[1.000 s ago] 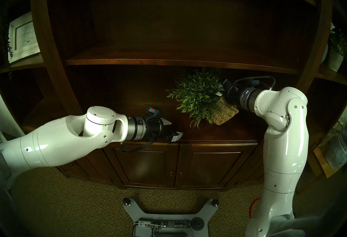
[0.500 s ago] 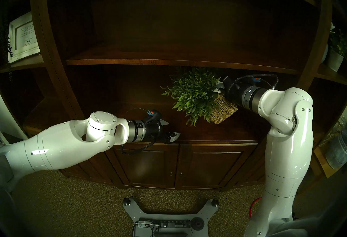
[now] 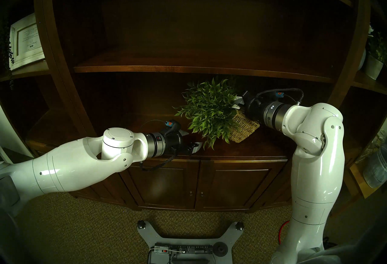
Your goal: Place the fake decorative plant upright
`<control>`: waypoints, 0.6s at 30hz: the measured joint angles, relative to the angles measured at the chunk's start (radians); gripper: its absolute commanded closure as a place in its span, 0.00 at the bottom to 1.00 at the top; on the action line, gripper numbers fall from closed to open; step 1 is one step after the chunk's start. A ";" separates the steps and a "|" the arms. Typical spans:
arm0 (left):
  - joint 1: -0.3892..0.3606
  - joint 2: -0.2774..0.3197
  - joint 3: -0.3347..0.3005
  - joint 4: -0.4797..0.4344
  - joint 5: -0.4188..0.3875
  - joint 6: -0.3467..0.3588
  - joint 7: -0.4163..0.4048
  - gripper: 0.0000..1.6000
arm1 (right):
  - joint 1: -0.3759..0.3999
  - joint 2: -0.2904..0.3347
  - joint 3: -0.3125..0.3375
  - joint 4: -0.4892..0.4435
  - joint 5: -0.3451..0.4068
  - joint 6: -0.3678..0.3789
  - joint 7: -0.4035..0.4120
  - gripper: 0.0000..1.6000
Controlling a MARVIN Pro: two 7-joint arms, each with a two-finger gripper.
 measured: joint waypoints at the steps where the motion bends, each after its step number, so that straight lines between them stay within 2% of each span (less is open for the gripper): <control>1: -0.001 -0.006 0.001 0.010 0.000 0.000 -0.001 0.00 | -0.001 -0.001 -0.003 0.001 0.000 0.000 0.000 1.00; 11: -0.029 -0.092 0.008 0.150 0.043 0.009 -0.009 0.00 | -0.011 -0.007 -0.015 -0.001 0.006 0.000 0.002 1.00; 18: -0.057 -0.140 -0.003 0.208 0.052 0.018 -0.015 0.00 | -0.019 -0.009 -0.010 -0.002 0.013 0.000 0.003 1.00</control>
